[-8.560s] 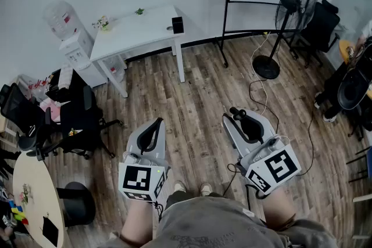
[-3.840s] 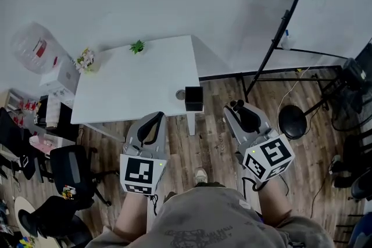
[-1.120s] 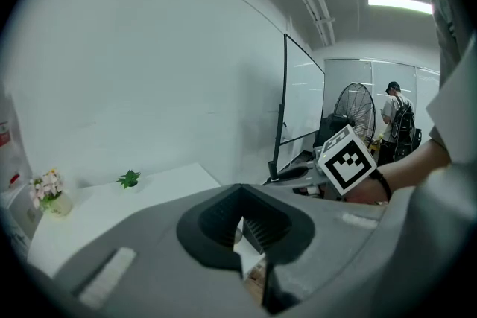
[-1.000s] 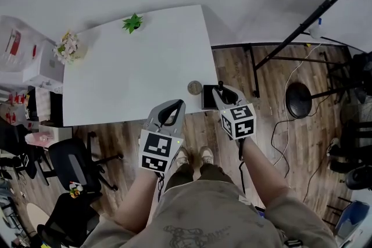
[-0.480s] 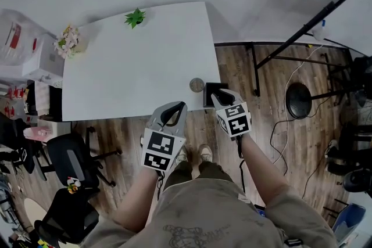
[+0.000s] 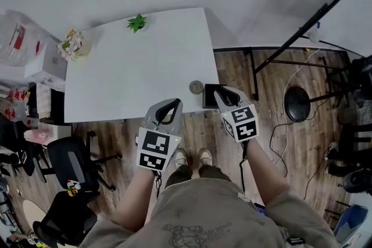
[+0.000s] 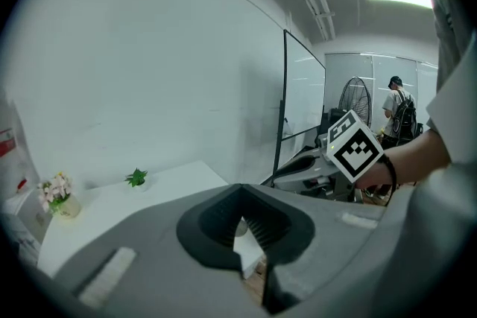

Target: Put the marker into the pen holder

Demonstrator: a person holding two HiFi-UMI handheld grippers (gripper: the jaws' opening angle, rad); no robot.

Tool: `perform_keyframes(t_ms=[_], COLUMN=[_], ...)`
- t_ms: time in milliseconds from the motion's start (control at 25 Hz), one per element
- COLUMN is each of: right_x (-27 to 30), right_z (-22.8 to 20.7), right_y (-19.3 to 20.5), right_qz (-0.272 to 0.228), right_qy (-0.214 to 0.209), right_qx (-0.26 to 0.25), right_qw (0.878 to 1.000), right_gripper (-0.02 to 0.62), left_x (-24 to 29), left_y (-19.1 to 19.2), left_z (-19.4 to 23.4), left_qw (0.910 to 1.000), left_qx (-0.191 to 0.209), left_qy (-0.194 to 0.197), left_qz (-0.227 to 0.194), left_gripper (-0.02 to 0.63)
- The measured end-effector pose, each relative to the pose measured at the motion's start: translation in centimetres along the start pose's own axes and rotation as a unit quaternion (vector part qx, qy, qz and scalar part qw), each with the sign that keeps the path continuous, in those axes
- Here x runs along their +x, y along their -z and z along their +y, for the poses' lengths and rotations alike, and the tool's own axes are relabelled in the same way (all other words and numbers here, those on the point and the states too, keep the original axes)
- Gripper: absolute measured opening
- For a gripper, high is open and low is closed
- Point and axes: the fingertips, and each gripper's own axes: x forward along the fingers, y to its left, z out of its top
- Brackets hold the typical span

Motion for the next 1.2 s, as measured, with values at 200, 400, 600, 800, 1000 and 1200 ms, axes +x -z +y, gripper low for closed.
perform_keyframes(t_ms=[200,400,600,800,1000,1200], right_x=[-3.8,-8.5,-13.5,-17.6,-20.8,-23.0], right_z=[0.7,2.2,4.4,5.7,6.5,8.4], right_y=[-4.3,-8.3,-11.9,-14.2,-15.3,-15.5], right_qz=[-0.051,-0.108,-0.166,-0.202,-0.227,-0.231], right_qy=[-0.002,-0.017,-0.044,-0.060,-0.060,-0.086], right_qx=[-0.003,0.010,0.029,0.037,0.028,0.014], right_qw=[0.999,0.994,0.985,0.977,0.972,0.969], right_gripper=[0.064,0.028,0.028,0.028,0.028,0.026], left_x=[-2.4,-5.0,-8.4,-11.7,-14.3,-15.4], left_y=[-3.0,-6.1,-8.8,-10.3,-11.2,-10.1], left_z=[0.3,0.2,0.1,-0.4,-0.9,-1.5], left_qw=[0.9991,0.9964,0.9915,0.9864,0.9823,0.9828], left_qx=[0.016,0.027,0.046,0.066,0.069,0.079], left_qy=[-0.013,-0.025,-0.039,-0.050,-0.058,-0.060], left_qz=[-0.036,-0.076,-0.115,-0.142,-0.165,-0.156], left_gripper=[0.000,0.000,0.000,0.000,0.000,0.000])
